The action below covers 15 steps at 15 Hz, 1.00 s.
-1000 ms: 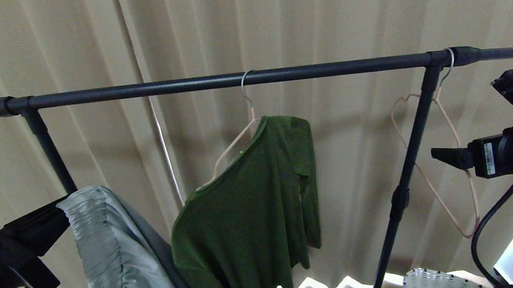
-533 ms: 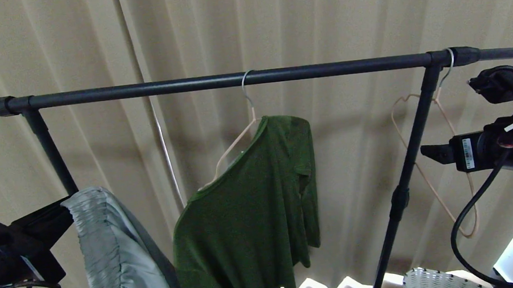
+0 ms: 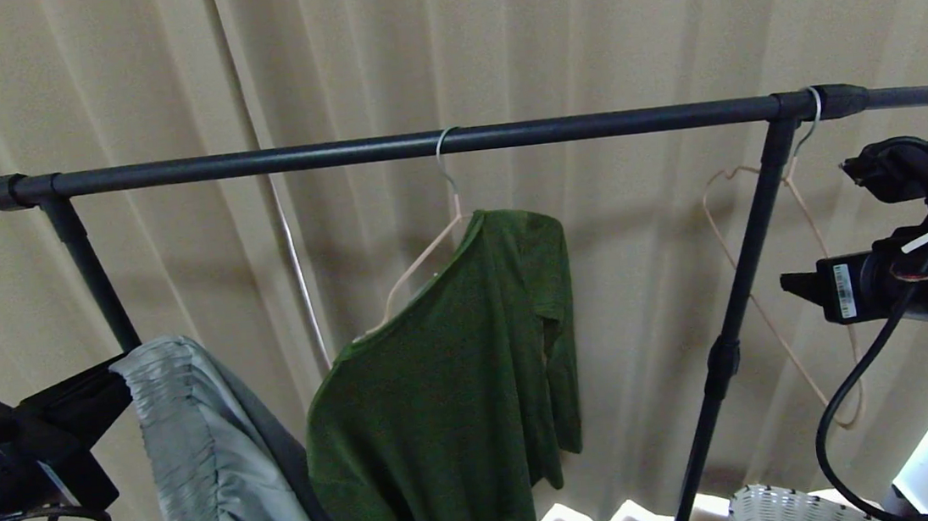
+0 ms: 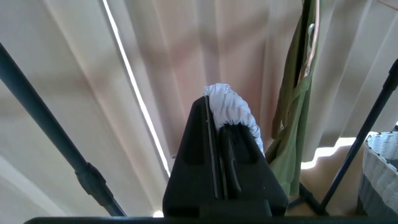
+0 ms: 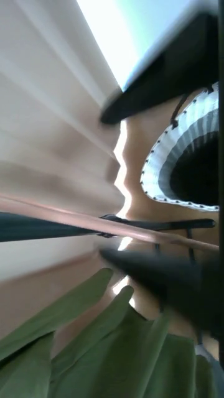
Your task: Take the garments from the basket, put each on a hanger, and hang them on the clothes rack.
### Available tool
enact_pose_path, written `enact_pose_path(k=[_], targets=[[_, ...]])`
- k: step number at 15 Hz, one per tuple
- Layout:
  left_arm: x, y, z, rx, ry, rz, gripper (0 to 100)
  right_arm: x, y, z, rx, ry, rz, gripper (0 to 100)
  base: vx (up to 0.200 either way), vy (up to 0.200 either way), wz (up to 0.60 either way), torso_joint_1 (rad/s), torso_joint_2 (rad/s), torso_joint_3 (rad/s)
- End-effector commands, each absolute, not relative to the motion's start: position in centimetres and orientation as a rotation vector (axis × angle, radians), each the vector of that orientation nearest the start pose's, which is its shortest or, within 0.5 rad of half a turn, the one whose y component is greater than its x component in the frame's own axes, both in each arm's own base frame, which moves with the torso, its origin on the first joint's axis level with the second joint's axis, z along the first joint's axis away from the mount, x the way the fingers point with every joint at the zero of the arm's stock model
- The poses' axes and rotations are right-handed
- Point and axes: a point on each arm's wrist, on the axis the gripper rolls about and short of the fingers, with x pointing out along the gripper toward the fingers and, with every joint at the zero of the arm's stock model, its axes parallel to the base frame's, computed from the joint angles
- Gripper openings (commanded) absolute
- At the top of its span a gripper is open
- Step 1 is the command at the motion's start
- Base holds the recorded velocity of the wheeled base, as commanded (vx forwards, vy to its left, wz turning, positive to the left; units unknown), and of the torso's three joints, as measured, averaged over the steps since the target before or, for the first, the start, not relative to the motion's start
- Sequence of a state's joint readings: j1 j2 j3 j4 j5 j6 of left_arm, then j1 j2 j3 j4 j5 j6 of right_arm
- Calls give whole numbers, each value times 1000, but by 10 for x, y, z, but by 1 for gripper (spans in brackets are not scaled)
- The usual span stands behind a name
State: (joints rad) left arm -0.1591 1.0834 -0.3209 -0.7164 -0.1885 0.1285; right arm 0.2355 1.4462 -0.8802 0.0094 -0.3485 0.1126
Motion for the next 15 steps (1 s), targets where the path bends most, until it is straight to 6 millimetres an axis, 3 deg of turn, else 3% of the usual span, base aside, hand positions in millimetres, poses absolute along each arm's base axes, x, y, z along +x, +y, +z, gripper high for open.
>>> enact_pose_path(k=[1, 15], targets=[[138, -26, 194, 127, 25, -351, 0, 229, 47, 213, -55, 542, -143, 0, 0, 0, 0, 0, 0, 0], [135, -26, 196, 127, 13, -348, 0, 207, 28, 238, -4, 424, -200, 0, 0, 0, 0, 0, 0, 0]])
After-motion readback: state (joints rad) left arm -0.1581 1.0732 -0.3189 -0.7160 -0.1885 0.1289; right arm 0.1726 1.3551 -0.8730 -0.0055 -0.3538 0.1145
